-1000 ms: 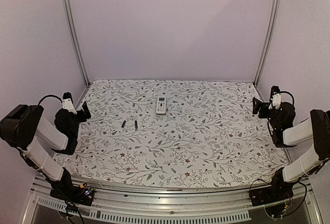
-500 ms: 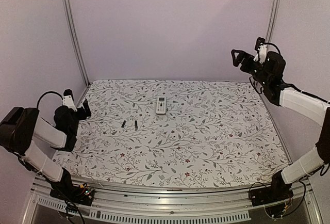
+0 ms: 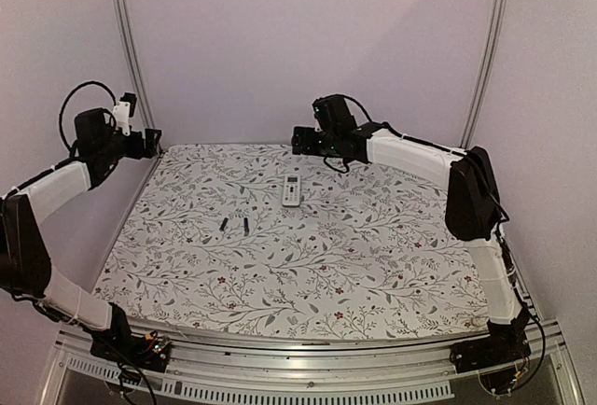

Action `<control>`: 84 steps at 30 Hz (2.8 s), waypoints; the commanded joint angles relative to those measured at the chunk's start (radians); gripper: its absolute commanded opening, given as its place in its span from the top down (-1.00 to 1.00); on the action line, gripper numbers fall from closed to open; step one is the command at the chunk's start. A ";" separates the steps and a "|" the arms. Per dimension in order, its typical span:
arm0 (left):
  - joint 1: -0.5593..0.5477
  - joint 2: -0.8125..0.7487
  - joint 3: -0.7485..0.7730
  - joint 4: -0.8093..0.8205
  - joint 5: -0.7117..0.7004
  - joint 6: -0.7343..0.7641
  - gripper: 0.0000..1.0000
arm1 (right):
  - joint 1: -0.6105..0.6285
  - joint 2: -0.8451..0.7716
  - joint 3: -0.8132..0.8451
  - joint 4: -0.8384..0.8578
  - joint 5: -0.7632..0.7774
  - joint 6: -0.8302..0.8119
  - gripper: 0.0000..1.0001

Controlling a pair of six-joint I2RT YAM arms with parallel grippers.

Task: Load the batteries into the remote control
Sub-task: Pick up the remote control from the center of the board, then pass from the right arm to the left

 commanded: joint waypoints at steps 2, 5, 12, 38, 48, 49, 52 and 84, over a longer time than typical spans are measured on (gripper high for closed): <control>-0.014 -0.021 0.118 -0.416 0.240 0.018 -0.99 | 0.054 0.212 0.187 -0.147 0.030 0.044 -0.81; -0.048 -0.016 0.149 -0.461 0.262 0.009 -0.99 | 0.084 0.308 0.252 -0.116 0.062 0.042 -0.80; -0.110 0.005 0.173 -0.487 0.251 0.009 -0.99 | 0.147 0.399 0.274 -0.077 0.159 0.042 -0.80; -0.125 0.004 0.201 -0.576 0.321 0.078 -0.99 | 0.124 0.413 0.160 -0.064 0.092 -0.031 0.12; -0.322 -0.015 0.257 -0.893 0.269 0.355 -0.97 | 0.099 0.147 -0.104 0.034 -0.170 -0.115 0.46; -0.333 -0.021 0.268 -0.933 0.242 0.383 -0.97 | 0.098 0.093 -0.141 0.040 -0.204 -0.152 0.47; -0.367 -0.082 0.283 -1.035 0.165 0.498 -0.95 | 0.097 -0.018 -0.263 0.045 -0.334 -0.239 0.49; -0.913 -0.240 -0.048 -0.316 -0.141 1.012 -0.37 | 0.206 -0.527 -0.573 -0.038 -0.882 -0.373 0.71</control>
